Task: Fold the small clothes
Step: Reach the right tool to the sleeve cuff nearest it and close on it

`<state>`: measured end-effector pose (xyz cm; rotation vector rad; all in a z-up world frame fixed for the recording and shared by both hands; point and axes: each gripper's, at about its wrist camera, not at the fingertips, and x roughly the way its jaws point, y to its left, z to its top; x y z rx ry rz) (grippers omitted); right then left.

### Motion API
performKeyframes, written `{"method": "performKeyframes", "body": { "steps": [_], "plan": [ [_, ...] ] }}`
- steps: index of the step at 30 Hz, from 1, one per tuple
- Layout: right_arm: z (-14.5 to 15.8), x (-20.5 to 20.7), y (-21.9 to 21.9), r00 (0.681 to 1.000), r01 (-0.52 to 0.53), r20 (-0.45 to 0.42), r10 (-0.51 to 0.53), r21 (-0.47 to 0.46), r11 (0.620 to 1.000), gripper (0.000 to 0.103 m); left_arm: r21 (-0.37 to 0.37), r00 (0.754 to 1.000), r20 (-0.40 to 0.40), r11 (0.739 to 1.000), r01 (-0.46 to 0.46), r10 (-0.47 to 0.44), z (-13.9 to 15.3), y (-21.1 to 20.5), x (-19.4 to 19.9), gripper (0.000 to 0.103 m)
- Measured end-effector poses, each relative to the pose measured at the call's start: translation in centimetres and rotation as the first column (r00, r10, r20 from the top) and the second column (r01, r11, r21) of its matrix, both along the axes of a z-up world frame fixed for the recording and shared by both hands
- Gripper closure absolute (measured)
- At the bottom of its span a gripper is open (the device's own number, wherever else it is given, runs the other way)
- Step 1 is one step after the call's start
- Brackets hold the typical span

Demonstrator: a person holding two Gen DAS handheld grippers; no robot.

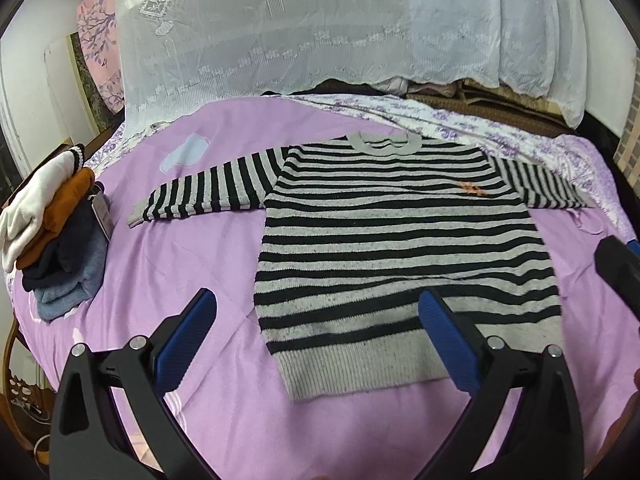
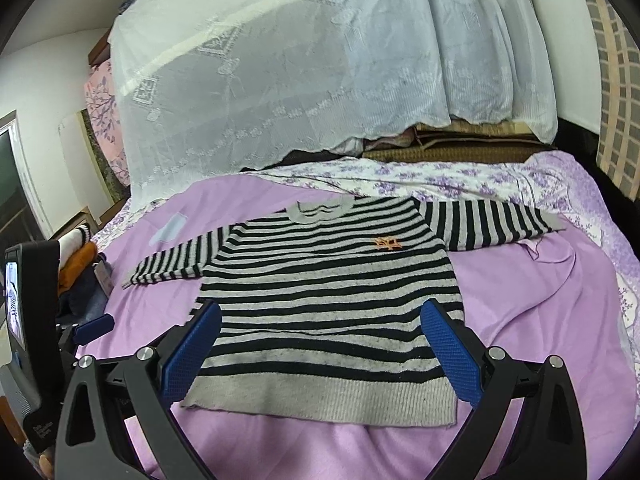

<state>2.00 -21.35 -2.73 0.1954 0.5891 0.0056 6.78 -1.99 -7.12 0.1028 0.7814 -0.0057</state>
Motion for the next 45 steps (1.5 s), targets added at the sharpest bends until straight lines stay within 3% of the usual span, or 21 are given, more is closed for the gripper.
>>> {"method": "performKeyframes", "body": {
  "steps": [8,12,14,17,19,21,22,24,26,28,29,32,37,39,40,42,45],
  "plan": [
    [-1.7,4.6,-4.8,0.999,0.032,-0.029,-0.031,0.03,0.999,0.003,0.009,0.999,-0.003,0.999,0.037,-0.037,-2.0,-1.0,5.0,0.004],
    [-0.5,7.6,-8.5,0.995,0.082,-0.062,-0.081,0.017,0.996,0.003,0.006,0.996,0.042,0.997,0.074,-0.075,-2.0,-2.0,7.8,0.004],
    [1.9,8.5,-10.5,0.994,0.112,-0.006,-0.112,0.017,0.994,0.003,0.004,0.996,0.038,0.996,0.087,-0.087,-1.7,-2.7,9.4,0.004],
    [5.9,9.0,-14.1,0.97,0.173,0.159,-0.182,0.068,0.983,0.003,-0.025,0.997,0.014,0.997,0.07,-0.069,-0.7,-3.6,12.8,0.004],
    [6.6,9.5,-17.0,0.949,0.195,0.227,-0.221,0.129,0.972,0.003,-0.051,0.999,0.0,0.998,0.045,-0.045,-0.3,-4.3,15.1,0.004],
    [5.2,10.7,-20.1,0.95,0.199,0.203,-0.239,0.199,0.96,0.003,-0.054,1.0,-0.003,0.998,0.023,-0.023,-0.1,-5.2,17.2,0.004],
    [4.0,11.4,-21.9,0.953,0.211,0.162,-0.256,0.25,0.945,0.003,-0.047,1.0,-0.003,0.999,0.015,-0.015,-0.2,-5.7,18.0,0.004],
    [-0.2,11.9,-25.8,0.946,0.253,0.085,-0.313,0.411,0.876,0.003,-0.035,1.0,-0.016,0.999,0.014,-0.015,-0.8,-7.2,19.7,0.004],
    [-4.8,11.8,-29.5,0.927,0.299,0.022,-0.374,0.559,0.774,0.003,-0.037,0.998,-0.05,0.999,0.03,-0.031,-1.8,-8.5,20.9,0.004],
    [-8.2,11.9,-32.1,0.92,0.32,-0.033,-0.391,0.641,0.698,0.007,-0.043,0.993,-0.101,0.998,0.05,-0.054,-3.2,-10.4,22.3,0.004],
    [-9.9,12.2,-33.7,0.914,0.338,-0.071,-0.398,0.676,0.655,0.01,-0.049,0.989,-0.132,0.997,0.067,-0.073,-3.9,-11.8,23.2,0.004],
    [-12.6,11.8,-36.4,0.892,0.38,-0.119,-0.435,0.717,0.584,0.02,-0.052,0.975,-0.18,0.991,0.123,-0.131,-5.4,-15.7,24.4,0.004],
    [-14.9,10.5,-39.6,0.854,0.412,-0.155,-0.496,0.783,0.466,0.043,0.026,0.969,-0.173,0.983,0.184,-0.177,-8.7,-20.4,25.2,0.004],
    [-14.9,10.4,-40.4,0.844,0.422,-0.165,-0.51,0.79,0.444,0.047,0.065,0.967,-0.193,0.982,0.18,-0.165,-11.8,-20.7,25.6,0.004],
    [-14.6,10.6,-40.8,0.84,0.434,-0.169,-0.517,0.78,0.45,0.048,0.038,0.964,-0.207,0.983,0.179,-0.168,-12.5,-20.5,25.8,0.004],
    [-13.7,11.5,-41.1,0.833,0.459,-0.171,-0.527,0.746,0.483,0.049,-0.05,0.96,-0.215,0.984,0.173,-0.179,-12.0,-19.4,26.1,0.004],
    [-12.5,13.5,-41.7,0.811,0.519,-0.187,-0.554,0.666,0.536,0.05,-0.063,0.958,-0.221,0.983,0.171,-0.181,-12.3,-19.2,26.3,0.004]
  ]
}}
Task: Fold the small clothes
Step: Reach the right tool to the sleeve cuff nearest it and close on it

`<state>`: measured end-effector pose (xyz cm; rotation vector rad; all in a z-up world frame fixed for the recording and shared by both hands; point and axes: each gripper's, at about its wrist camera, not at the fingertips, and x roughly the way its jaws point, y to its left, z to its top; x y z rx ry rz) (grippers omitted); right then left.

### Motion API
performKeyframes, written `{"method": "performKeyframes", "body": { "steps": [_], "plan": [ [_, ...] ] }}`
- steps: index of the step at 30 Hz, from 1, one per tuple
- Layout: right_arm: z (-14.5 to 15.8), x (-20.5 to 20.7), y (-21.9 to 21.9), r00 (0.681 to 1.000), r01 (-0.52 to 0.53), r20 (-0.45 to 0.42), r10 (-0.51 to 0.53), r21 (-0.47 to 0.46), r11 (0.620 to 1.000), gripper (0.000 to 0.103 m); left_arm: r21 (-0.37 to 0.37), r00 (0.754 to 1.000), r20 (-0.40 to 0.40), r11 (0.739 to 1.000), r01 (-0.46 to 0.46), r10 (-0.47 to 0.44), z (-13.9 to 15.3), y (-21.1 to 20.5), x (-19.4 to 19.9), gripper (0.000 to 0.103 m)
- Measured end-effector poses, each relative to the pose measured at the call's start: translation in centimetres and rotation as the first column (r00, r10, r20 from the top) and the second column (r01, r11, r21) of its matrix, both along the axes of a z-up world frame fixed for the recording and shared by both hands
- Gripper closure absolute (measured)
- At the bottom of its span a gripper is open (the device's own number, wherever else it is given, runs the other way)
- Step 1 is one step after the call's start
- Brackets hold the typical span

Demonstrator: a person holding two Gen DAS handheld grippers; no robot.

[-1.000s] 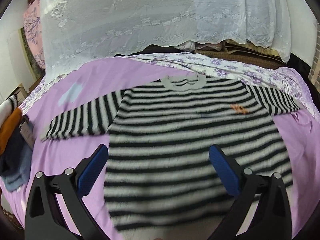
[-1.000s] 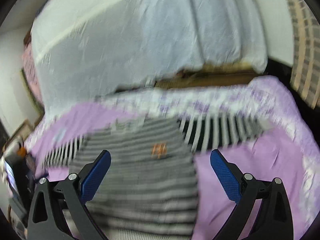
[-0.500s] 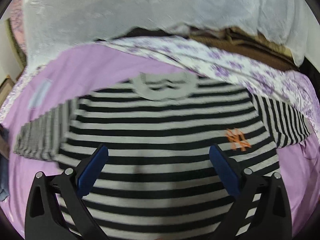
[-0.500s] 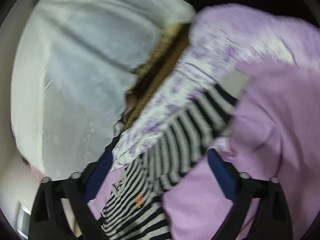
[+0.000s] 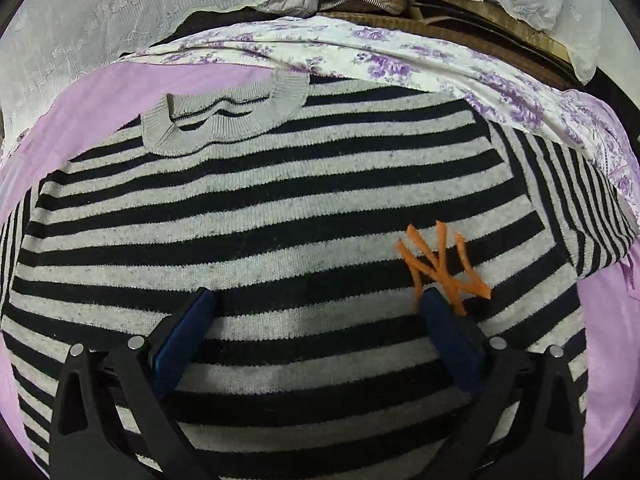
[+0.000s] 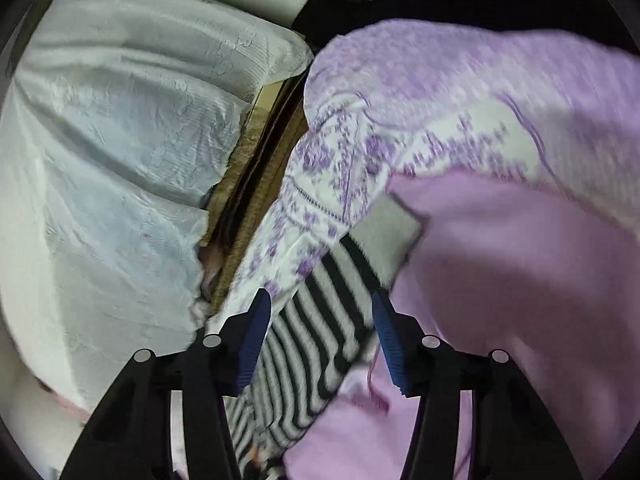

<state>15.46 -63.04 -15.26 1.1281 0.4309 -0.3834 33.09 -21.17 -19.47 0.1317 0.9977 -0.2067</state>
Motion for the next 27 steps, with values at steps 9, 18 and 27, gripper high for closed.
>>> {"method": "performKeyframes", "body": {
  "steps": [9,18,27],
  "plan": [
    [-4.4,2.2,-1.9,0.992,0.051,-0.12,-0.047,0.034,0.998,0.05,0.01,1.0,0.013,1.0,-0.001,0.001,0.0,-0.3,-0.2,0.004],
    [-4.9,3.7,-2.5,1.0,-0.022,0.011,0.023,-0.087,0.996,0.068,0.009,1.0,0.013,1.0,-0.002,0.002,0.0,-0.3,-0.2,0.004],
    [-3.9,2.3,-2.4,1.0,0.01,0.023,-0.007,-0.137,0.991,0.096,-0.009,1.0,0.005,1.0,0.005,-0.005,0.0,-0.1,-0.2,0.004]
  ]
}}
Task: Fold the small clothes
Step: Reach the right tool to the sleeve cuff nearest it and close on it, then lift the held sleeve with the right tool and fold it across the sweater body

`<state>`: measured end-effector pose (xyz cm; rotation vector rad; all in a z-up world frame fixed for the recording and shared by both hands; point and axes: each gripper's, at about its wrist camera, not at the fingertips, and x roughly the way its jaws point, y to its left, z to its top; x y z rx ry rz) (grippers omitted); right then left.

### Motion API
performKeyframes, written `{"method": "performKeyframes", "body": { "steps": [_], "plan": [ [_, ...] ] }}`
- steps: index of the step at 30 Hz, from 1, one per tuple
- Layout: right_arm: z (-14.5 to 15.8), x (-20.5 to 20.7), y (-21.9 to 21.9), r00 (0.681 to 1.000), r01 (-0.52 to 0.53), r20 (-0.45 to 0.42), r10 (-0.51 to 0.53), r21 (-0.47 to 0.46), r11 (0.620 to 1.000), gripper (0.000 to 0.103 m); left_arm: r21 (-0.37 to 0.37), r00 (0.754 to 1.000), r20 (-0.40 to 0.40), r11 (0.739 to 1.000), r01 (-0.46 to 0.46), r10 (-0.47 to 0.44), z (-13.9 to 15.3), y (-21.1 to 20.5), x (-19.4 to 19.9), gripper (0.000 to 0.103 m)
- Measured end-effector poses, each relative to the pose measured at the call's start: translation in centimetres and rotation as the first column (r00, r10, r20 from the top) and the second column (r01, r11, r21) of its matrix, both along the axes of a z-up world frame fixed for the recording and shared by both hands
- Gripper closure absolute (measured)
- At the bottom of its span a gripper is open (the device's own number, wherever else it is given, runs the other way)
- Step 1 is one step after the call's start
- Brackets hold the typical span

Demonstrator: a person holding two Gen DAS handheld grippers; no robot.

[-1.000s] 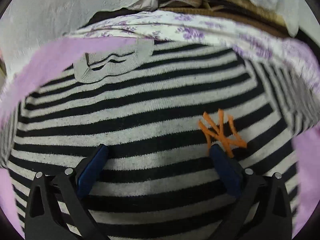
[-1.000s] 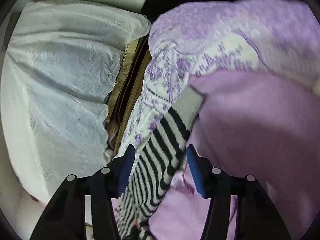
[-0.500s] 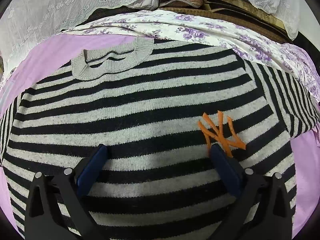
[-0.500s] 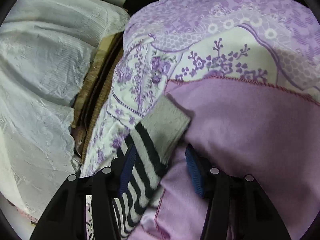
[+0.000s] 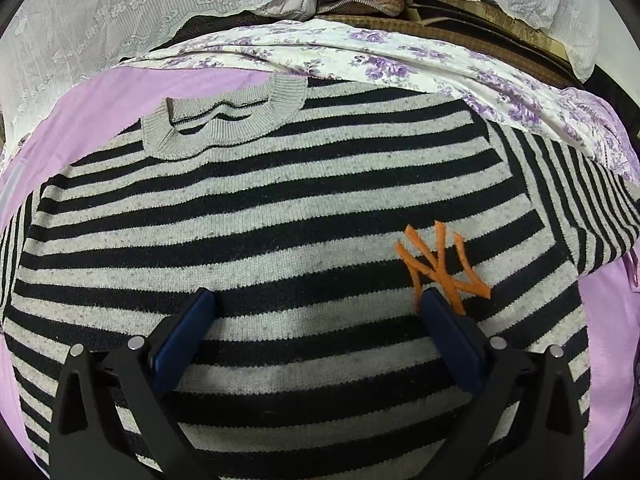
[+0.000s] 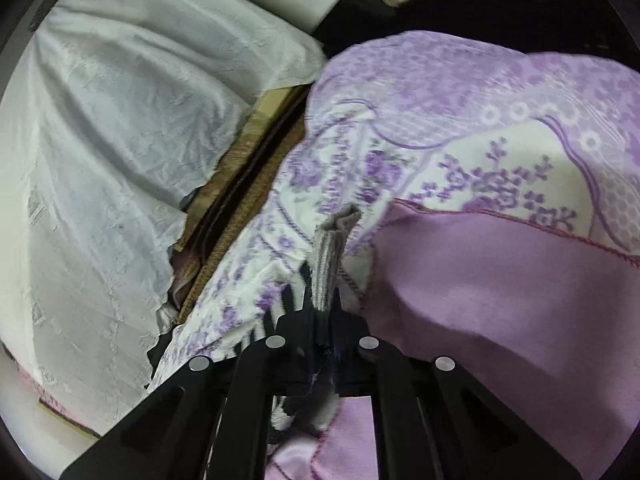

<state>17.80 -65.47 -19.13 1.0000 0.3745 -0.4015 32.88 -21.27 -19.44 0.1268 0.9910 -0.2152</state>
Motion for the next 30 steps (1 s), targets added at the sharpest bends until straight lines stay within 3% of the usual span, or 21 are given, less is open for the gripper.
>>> {"method": "performKeyframes", "body": {
  "steps": [4,9,11,14,17,19,22,23,25,26,27,30],
  "plan": [
    [-1.4,-0.8,-1.2,1.0,0.024,0.0,-0.024,0.072,0.997,0.096,-0.019,1.0,-0.006,1.0,0.006,-0.006,0.1,0.3,0.0,0.004],
    [-2.1,-0.7,-1.2,1.0,0.027,-0.01,-0.027,0.095,0.995,0.096,-0.013,0.999,-0.035,1.0,0.021,-0.022,1.2,1.6,-0.1,0.004],
    [-1.2,-1.0,-0.7,0.999,0.015,0.029,-0.017,0.061,0.998,0.096,-0.016,1.0,-0.009,1.0,0.005,-0.005,2.5,3.4,-0.6,0.004],
    [1.1,-0.8,1.0,0.997,-0.031,0.073,0.031,-0.002,1.0,0.096,0.038,0.997,0.06,0.998,-0.045,0.042,4.3,7.5,-1.4,0.004],
    [3.4,-0.4,3.4,0.991,-0.085,0.097,0.092,-0.068,0.994,0.096,0.143,0.981,0.136,0.977,-0.157,0.138,4.6,13.1,-1.9,0.004],
    [4.8,-0.2,4.9,0.988,-0.108,0.094,0.12,-0.118,0.987,0.096,0.161,0.972,0.136,0.963,-0.215,0.194,3.9,16.2,-1.7,0.004],
    [5.9,-0.1,6.6,0.988,-0.116,0.082,0.128,-0.143,0.983,0.096,0.126,0.945,0.09,0.938,-0.323,0.313,1.4,21.4,-0.9,0.004],
    [6.3,0.1,7.2,0.988,-0.122,0.072,0.134,-0.154,0.981,0.096,0.075,0.938,0.056,0.936,-0.345,0.342,0.7,22.8,-0.5,0.004],
    [6.8,0.3,8.4,0.988,-0.131,0.053,0.142,-0.171,0.977,0.096,-0.098,0.922,-0.038,0.917,-0.388,0.386,0.2,25.4,0.4,0.004],
    [7.0,0.4,8.9,0.988,-0.134,0.049,0.144,-0.173,0.976,0.096,-0.123,0.919,-0.034,0.911,-0.394,0.393,0.4,25.7,0.4,0.004],
    [7.2,0.5,9.3,0.988,-0.139,0.045,0.148,-0.173,0.975,0.096,-0.127,0.92,-0.028,0.911,-0.392,0.392,0.4,25.7,0.6,0.004],
    [7.7,1.3,10.9,0.987,-0.151,0.03,0.158,-0.171,0.974,0.096,-0.032,0.929,-0.006,0.928,-0.371,0.371,0.1,24.2,1.3,0.004]
  ]
}}
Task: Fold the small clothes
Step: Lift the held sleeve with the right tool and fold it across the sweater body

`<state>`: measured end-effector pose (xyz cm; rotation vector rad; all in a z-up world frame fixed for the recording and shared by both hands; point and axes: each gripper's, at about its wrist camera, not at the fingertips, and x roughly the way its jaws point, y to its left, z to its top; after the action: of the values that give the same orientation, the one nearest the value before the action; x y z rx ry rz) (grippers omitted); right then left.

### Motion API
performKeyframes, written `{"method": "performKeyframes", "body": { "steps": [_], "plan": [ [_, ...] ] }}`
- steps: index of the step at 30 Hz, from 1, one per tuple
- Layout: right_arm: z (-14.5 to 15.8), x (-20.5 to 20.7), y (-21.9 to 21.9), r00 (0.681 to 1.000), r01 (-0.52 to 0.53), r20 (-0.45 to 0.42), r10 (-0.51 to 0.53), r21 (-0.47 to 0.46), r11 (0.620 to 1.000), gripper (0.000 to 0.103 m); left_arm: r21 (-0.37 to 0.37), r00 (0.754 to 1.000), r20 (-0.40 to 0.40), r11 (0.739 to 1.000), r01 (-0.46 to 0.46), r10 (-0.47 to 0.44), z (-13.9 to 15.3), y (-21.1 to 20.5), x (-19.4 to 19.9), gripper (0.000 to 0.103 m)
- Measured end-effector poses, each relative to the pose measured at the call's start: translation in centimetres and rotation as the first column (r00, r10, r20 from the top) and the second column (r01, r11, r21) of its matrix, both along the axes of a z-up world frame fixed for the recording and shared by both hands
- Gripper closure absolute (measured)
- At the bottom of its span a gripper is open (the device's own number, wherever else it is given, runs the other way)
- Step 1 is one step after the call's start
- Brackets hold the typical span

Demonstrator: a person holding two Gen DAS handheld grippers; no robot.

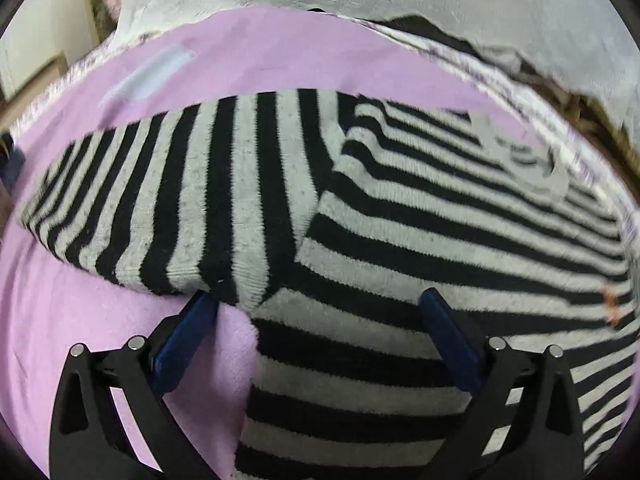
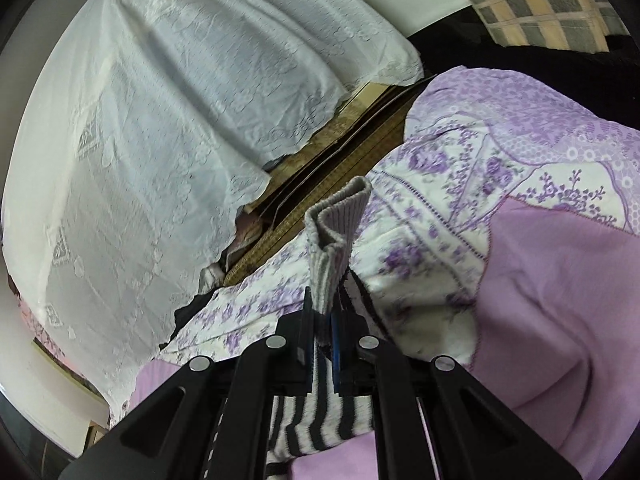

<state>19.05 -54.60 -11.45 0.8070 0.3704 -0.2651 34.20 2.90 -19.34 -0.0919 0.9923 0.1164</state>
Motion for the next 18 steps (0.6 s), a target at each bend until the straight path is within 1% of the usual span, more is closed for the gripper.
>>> {"method": "performKeyframes", "body": {
  "steps": [2,6,11,18],
  "plan": [
    [0.2,0.7,1.1,1.0,-0.012,-0.011,0.012,0.007,1.0,0.096,0.025,1.0,0.001,1.0,-0.001,0.001,-0.1,-0.3,0.0,0.004],
    [0.7,1.9,3.3,0.999,-0.03,-0.032,0.03,-0.001,1.0,0.096,0.006,1.0,-0.006,1.0,-0.004,0.004,-0.3,-0.4,1.0,0.004],
    [1.5,3.1,5.8,0.998,-0.054,-0.041,0.054,-0.011,0.998,0.096,0.042,1.0,-0.001,0.999,-0.004,0.004,-0.5,-0.4,0.0,0.004],
    [2.4,5.0,10.1,0.993,-0.107,-0.046,0.106,-0.024,0.994,0.096,0.038,1.0,0.007,0.999,-0.008,0.008,-0.6,-0.1,-0.6,0.004]
  ]
}}
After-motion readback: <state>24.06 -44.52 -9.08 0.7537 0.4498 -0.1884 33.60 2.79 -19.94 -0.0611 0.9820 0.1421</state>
